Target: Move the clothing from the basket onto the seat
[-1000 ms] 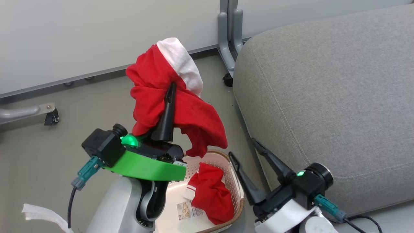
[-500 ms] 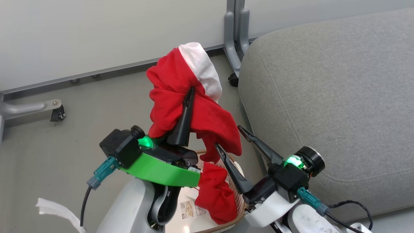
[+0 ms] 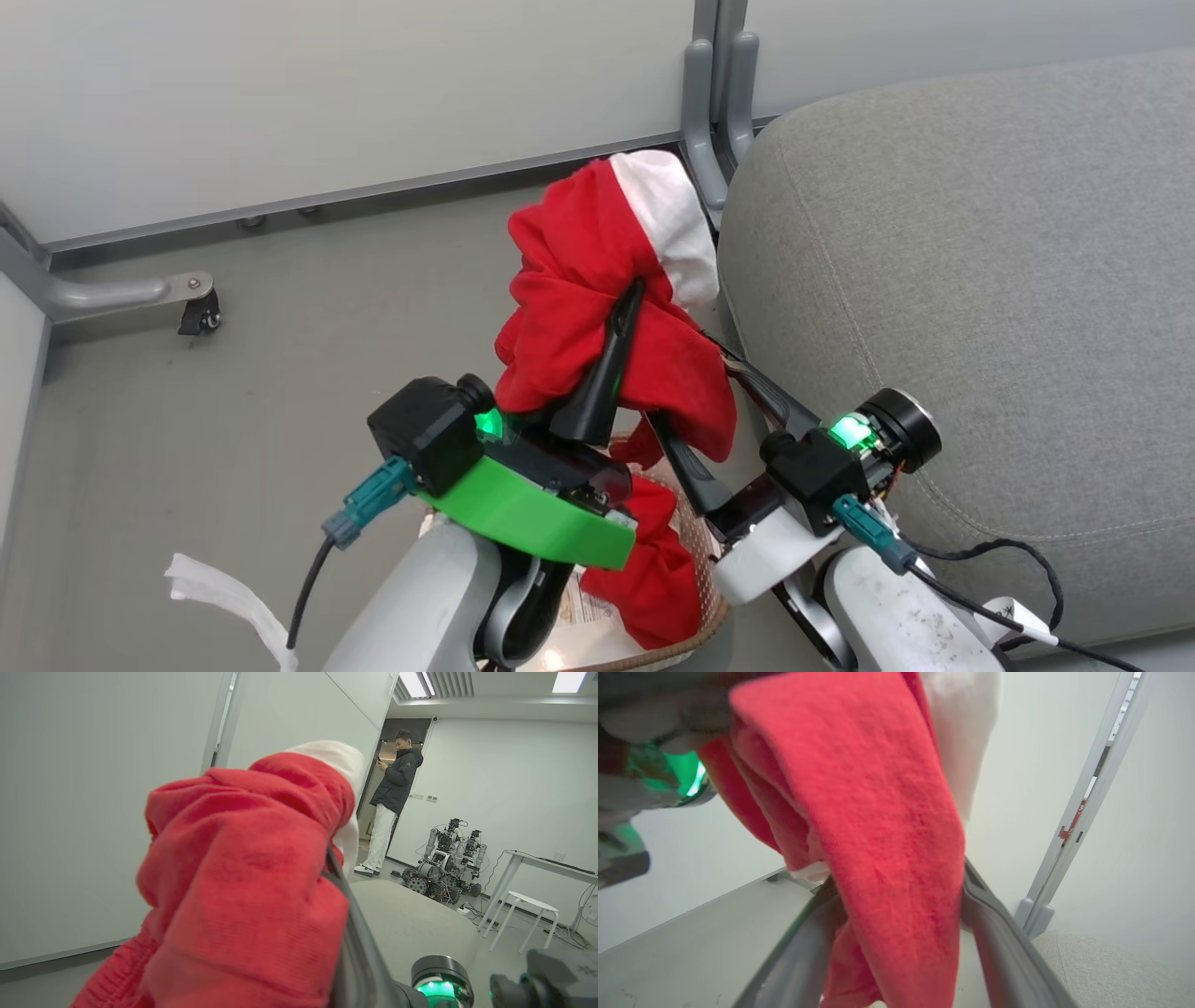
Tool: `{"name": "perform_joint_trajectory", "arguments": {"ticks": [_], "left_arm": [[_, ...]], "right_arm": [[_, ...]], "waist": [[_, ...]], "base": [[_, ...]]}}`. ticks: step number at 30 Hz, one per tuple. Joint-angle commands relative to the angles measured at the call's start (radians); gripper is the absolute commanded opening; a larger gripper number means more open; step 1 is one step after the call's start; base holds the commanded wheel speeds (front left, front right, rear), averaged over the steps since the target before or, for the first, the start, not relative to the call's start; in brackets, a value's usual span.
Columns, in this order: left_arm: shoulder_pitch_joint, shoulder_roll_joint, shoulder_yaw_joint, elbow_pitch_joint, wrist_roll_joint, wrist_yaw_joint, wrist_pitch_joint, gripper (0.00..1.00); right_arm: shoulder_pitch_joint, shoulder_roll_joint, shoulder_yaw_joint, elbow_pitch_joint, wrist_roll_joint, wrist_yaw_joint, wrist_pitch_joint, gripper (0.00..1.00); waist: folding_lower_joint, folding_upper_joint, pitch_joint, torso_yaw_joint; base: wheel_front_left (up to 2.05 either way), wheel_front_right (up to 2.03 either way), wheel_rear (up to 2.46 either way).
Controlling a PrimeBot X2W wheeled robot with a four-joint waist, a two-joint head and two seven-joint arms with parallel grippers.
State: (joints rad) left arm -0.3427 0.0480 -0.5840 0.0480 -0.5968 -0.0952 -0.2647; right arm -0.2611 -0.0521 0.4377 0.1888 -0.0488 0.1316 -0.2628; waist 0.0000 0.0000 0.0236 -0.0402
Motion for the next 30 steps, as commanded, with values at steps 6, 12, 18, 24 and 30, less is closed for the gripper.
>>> {"name": "perform_joint_trajectory", "arguments": {"ticks": [6, 12, 18, 24, 30], "left_arm": [[-0.009, 0.004, -0.039, 0.012, 0.038, 0.006, 0.001, 0.00], [-0.007, 0.004, -0.068, 0.021, 0.023, 0.002, 0.001, 0.00], [-0.009, 0.004, -0.093, 0.033, 0.016, -0.003, 0.001, 0.00], [-0.007, 0.004, -0.092, 0.041, 0.015, -0.009, 0.001, 0.00], [-0.002, 0.004, -0.081, 0.044, 0.011, -0.011, 0.001, 0.00]], "right_arm": [[-0.038, 0.001, -0.009, 0.011, 0.024, -0.002, -0.003, 1.00], [-0.047, 0.002, -0.011, 0.016, 0.038, -0.002, -0.003, 1.00], [-0.052, 0.002, -0.003, 0.015, 0.055, -0.002, -0.003, 1.00], [-0.053, 0.002, -0.002, -0.001, 0.079, -0.002, -0.003, 0.33], [-0.037, 0.002, -0.009, -0.011, 0.103, -0.002, -0.003, 0.00]], "waist": [[0.0000, 0.0000, 0.000, 0.010], [0.0000, 0.0000, -0.004, 0.019], [0.0000, 0.0000, -0.008, 0.025], [0.0000, 0.0000, -0.011, 0.030], [0.0000, 0.0000, -0.015, 0.033]], "base": [[0.00, 0.00, 0.00], [0.00, 0.00, 0.00], [0.00, 0.00, 0.00], [0.00, 0.00, 0.00], [0.00, 0.00, 0.00]]}}
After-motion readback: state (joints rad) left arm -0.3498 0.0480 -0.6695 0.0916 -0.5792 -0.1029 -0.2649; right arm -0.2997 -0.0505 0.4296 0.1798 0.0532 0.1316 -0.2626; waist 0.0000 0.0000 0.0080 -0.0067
